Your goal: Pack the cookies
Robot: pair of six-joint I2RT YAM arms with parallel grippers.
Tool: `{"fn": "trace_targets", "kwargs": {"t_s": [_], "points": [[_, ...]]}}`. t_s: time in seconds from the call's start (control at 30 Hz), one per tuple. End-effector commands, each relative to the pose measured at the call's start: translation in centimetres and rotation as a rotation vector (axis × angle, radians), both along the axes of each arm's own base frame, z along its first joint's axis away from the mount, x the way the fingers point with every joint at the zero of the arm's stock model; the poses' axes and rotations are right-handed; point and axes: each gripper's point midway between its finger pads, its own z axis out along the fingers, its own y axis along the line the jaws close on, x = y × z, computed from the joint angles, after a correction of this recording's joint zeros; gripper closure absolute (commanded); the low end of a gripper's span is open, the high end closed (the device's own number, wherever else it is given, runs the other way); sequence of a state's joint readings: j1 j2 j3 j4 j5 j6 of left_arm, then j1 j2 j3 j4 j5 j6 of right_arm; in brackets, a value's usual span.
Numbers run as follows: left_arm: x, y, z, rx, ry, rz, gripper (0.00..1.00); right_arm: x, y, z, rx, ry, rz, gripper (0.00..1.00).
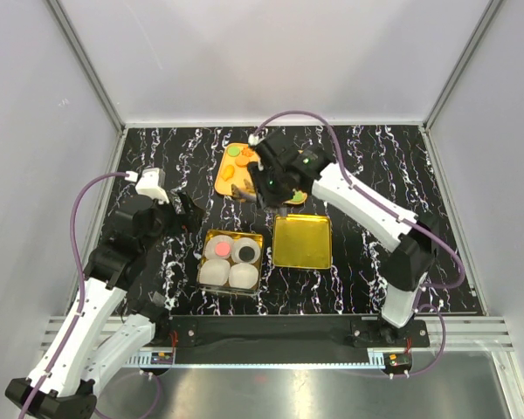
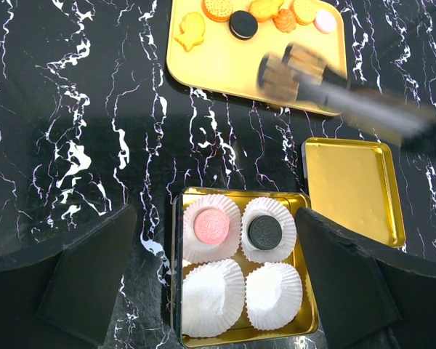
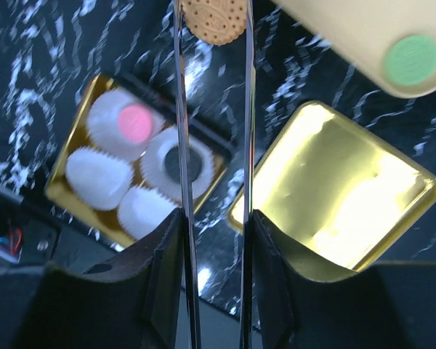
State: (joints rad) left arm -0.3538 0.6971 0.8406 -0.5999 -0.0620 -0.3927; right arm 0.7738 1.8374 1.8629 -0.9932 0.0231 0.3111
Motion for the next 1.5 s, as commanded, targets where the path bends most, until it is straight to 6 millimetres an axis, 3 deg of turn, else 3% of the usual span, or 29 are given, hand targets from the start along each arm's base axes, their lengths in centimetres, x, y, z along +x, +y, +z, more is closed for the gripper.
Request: {"fn": "trace_targets", "kwargs": {"t_s": [0.0,0.13,0.27,0.43,0.6,0.93,1.3,1.47], "points": [[0.7,0.1,1.0,-0.017,-0.036,0.014,0.01,-3.5,1.2,2.7,0.070,-0.017,0.031,0.55],[0.8,0.2,0.9,-0.018,-0.034,0.020,0.01,-8.2,2.7,3.2,0.094,0.004,0.103,0.55],[0.8,0.1,0.8,-0.020,-0.028,0.014,0.01,-11.5,3.3,2.6,0.068,0.029,0.144,0.54],[0.8,0.1,0.9,-0.022,-0.031,0.016,0.01,-14.7,4.3,1.7,0.058,0.061,0.184,0.53],[0.8,0.1,0.8,-0.020,-0.028,0.014,0.01,-18.0,5.9,-0.6,0.018,0.098,0.244,0.53],[0.7,0.1,0.9,-0.021,-0.031,0.014,0.01,-20.4,6.9,-2.3,0.007,0.140,0.286,0.51],[0.7,0.1,0.9,-0.022,-0.032,0.013,0.01,-20.4,7.8,-3.5,-0.011,0.149,0.302,0.49],[0.7,0.1,0.8,-0.022,-0.031,0.011,0.01,-20.2,7.7,-2.8,-0.010,0.131,0.304,0.47]]}}
